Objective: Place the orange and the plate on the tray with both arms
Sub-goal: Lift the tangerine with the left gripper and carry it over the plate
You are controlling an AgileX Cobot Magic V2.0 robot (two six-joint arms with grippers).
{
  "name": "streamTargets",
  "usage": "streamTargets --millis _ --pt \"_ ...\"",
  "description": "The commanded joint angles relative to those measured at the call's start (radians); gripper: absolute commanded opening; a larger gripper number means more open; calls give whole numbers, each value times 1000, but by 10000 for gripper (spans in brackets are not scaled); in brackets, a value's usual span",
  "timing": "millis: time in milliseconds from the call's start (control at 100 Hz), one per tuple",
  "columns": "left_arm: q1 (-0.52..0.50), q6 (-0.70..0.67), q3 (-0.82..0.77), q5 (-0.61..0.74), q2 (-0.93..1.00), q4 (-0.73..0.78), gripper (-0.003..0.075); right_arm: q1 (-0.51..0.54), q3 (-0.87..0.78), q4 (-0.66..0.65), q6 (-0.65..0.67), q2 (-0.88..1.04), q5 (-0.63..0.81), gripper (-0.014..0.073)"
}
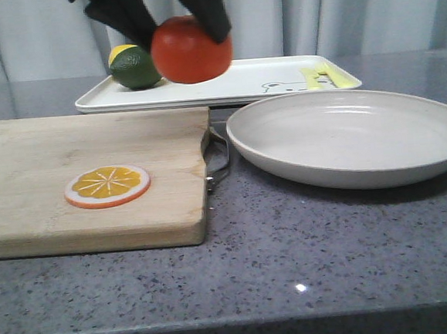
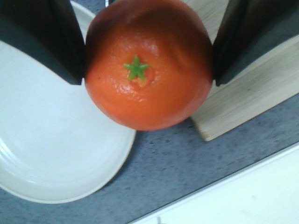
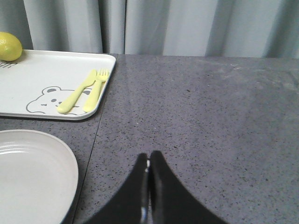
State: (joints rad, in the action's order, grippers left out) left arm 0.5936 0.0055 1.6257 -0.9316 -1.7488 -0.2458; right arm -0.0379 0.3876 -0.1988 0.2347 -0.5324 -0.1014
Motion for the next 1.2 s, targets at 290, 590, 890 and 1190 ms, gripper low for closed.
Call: streamTargets --millis 290,590,890,1190 --pt "175 3 169 19 -102 -46 316 7 36 -15 -2 -9 72 -67" --pt "198 3 186 21 -146 -72 316 7 36 -15 -2 -9 67 -67" --pt "196 3 186 21 -165 -69 316 7 36 -15 -2 -9 66 -67" --pt "193 3 186 15 -193 -69 316 7 36 -15 -2 -9 59 -67"
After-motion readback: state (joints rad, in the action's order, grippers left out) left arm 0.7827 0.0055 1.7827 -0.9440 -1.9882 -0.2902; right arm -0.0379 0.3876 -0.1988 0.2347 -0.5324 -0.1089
